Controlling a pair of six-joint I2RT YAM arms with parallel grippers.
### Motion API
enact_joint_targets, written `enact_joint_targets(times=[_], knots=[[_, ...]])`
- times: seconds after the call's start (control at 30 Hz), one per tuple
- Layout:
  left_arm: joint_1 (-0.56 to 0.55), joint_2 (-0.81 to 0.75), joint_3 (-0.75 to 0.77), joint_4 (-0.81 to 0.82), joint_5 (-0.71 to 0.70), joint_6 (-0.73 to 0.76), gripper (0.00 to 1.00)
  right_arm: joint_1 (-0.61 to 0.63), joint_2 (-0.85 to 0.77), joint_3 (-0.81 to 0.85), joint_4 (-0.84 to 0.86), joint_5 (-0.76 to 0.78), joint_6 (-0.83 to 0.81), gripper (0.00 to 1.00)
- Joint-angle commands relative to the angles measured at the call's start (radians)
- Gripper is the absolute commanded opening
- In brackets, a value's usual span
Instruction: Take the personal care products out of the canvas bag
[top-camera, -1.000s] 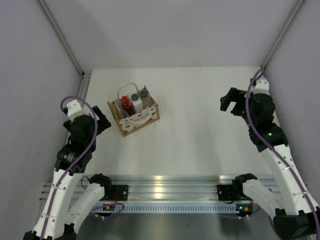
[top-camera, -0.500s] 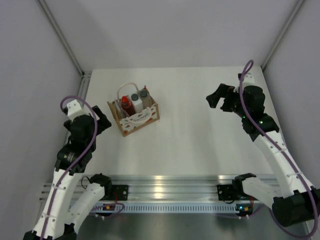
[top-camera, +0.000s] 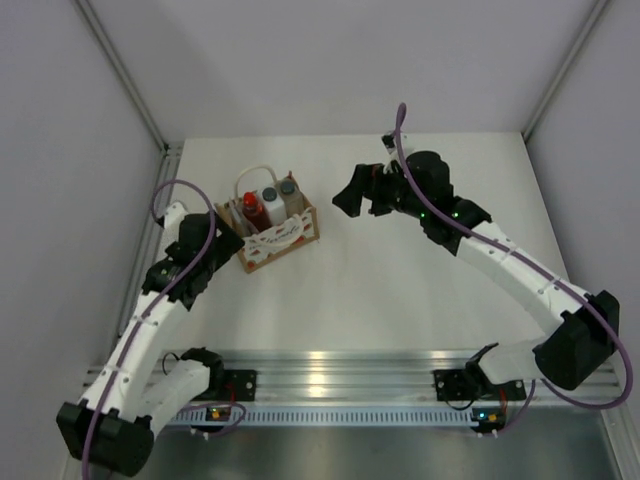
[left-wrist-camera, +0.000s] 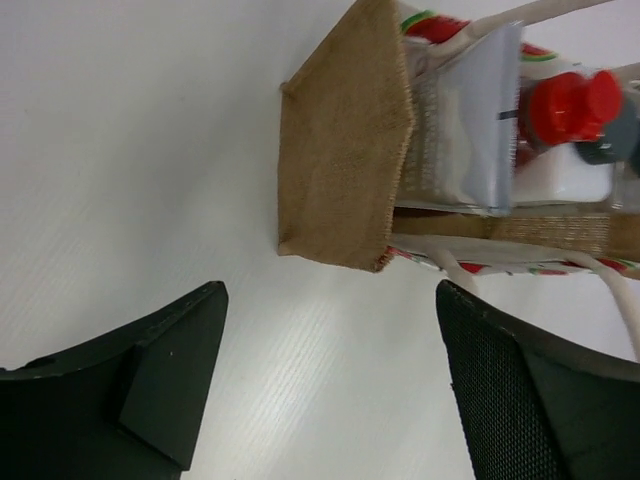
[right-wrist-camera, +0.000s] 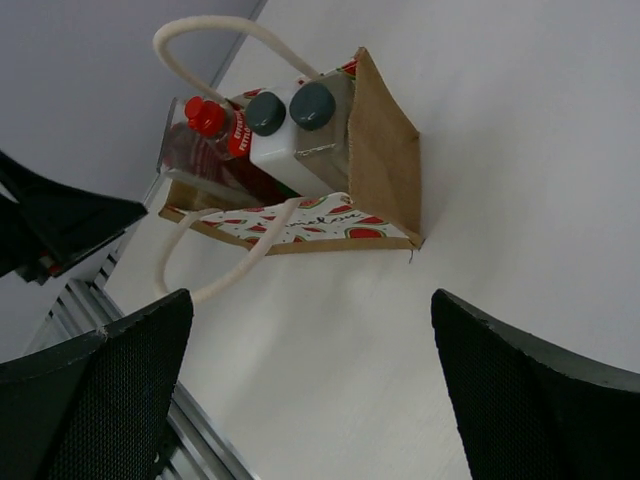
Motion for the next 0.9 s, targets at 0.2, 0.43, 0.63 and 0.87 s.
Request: enact_joint_targets(times=[0.2,0.43,0.63,0.87], knots=[[0.001,0.130,-0.107,0.242,-0.023,-0.204,0.71,0.046,-0.067,-0.026,0.096,-0.001,-0.030,0.99],[0.001,0.111,-0.112,0.290,0.020,-0.194,0.68,0.047,-0.093,-0.053,0.096,-0.016,-0.047,0.99],[0.001,0.028,-0.112,0.290,-0.018,-0.183,0.68,0.050,-0.064,-0.033,0.098,-0.032,-0.039,0.99],[0.001,0.100,-0.132,0.314,-0.018,-0.190,0.64,0.074,-0.013,0.012,0.096,-0.051,-0.047,1.00]])
